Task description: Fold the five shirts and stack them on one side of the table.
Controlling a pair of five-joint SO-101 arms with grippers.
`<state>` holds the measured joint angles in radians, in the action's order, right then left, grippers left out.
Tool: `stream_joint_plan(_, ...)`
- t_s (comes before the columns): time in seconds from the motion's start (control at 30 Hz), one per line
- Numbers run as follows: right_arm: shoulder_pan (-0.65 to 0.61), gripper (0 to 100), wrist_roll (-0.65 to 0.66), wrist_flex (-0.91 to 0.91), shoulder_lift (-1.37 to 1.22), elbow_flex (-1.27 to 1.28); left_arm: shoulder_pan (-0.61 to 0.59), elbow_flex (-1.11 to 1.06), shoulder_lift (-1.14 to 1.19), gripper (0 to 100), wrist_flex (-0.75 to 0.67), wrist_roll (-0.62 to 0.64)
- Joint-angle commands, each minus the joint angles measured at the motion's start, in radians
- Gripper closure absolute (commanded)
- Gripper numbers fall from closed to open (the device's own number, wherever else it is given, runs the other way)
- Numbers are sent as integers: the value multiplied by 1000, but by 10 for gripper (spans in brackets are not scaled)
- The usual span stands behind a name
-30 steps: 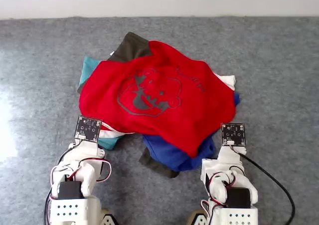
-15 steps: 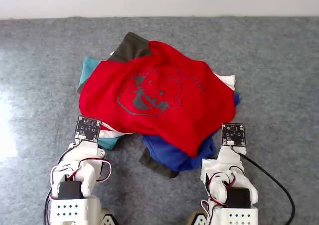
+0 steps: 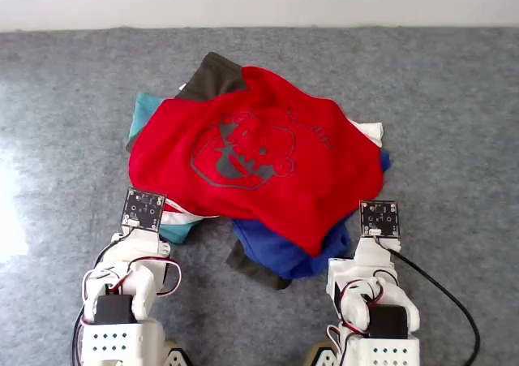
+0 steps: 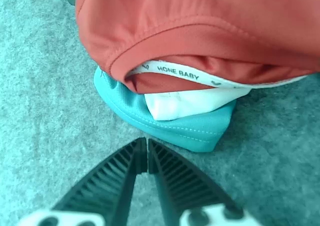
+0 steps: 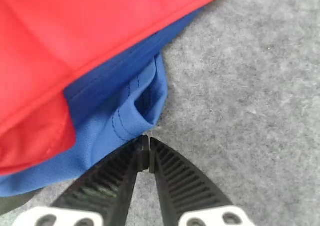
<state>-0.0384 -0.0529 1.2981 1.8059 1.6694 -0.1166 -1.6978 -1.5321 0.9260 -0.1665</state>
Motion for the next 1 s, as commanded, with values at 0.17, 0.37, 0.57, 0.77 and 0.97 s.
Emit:
stream_joint_plan(0.17, -1, 988, -11, 7, 7, 14, 3, 25, -6, 985, -3, -3)
stream_joint_plan(0.37, -1, 988, -11, 7, 7, 14, 6, 25, -6, 985, -3, -5)
stream_joint_plan(0.57, -1, 988, -11, 7, 7, 14, 60, 25, -6, 985, -3, -5)
stream_joint_plan(0.77, -1, 988, -11, 7, 7, 14, 123, 44, -6, 985, -3, -6)
stream_joint_plan(0.97, -1, 988, -11, 7, 7, 14, 61, 232, -6, 985, -2, -235)
